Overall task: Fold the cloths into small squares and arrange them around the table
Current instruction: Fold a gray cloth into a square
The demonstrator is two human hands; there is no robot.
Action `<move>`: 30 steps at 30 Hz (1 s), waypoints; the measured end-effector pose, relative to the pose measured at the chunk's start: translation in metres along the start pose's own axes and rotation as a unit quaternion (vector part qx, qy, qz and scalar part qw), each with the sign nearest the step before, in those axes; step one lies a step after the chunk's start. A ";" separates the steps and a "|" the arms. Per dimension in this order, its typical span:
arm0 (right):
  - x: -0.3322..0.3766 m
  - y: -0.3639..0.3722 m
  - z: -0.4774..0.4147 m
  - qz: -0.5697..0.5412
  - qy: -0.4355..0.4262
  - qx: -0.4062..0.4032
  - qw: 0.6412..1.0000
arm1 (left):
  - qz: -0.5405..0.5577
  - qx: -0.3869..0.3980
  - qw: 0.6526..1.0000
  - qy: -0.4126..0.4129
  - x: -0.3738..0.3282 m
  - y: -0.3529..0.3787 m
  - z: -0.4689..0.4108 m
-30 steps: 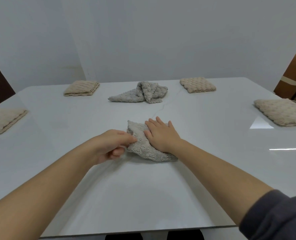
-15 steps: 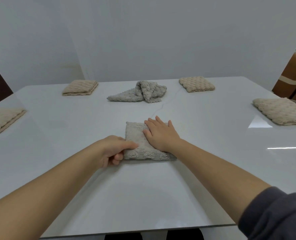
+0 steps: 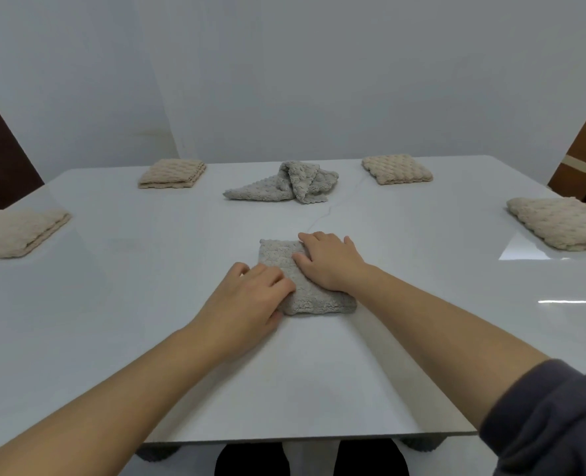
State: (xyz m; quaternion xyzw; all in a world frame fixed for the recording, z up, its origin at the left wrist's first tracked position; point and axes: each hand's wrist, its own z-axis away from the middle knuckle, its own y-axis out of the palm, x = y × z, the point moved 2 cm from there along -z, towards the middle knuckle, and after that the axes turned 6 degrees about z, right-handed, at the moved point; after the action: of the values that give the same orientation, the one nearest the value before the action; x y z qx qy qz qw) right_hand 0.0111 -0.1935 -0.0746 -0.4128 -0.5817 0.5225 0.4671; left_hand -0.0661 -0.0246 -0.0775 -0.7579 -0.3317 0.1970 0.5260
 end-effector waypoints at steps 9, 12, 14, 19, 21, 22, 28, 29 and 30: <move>-0.014 -0.027 0.025 -0.002 0.086 0.080 0.993 | 0.225 -0.072 0.845 -0.479 0.052 -0.013 0.023; -0.001 -0.024 0.030 0.016 0.035 -0.032 0.999 | 0.431 -0.036 0.686 -0.586 0.052 -0.017 0.009; 0.012 -0.013 0.031 0.000 -0.049 -0.034 0.998 | 0.461 0.031 0.656 -0.597 0.045 -0.023 -0.001; 0.023 0.014 0.024 0.007 -0.091 0.043 0.995 | 0.391 0.094 0.720 -0.566 0.041 -0.018 -0.021; 0.024 0.014 0.023 -0.004 -0.083 0.047 0.995 | 0.443 0.044 0.695 -0.565 0.040 -0.010 -0.027; 0.023 0.013 0.023 -0.009 -0.080 0.044 0.996 | 0.461 0.018 0.680 -0.569 0.039 -0.006 -0.030; 0.028 0.015 0.025 -0.011 -0.053 0.035 0.998 | 0.219 -0.008 0.791 -0.571 0.029 0.008 -0.035; 0.030 0.015 0.026 -0.014 -0.048 0.040 0.998 | 0.177 -0.005 0.811 -0.558 0.028 0.009 -0.033; 0.032 0.014 0.026 -0.015 -0.045 0.044 0.998 | 0.142 0.000 0.827 -0.544 0.029 0.010 -0.030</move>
State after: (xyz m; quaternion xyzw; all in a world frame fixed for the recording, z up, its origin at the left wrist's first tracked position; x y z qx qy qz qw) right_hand -0.0220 -0.1663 -0.0857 -0.3591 -0.5843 0.5587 0.4664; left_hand -0.0238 -0.0264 -0.0740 -0.5671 -0.4528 0.6497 0.2264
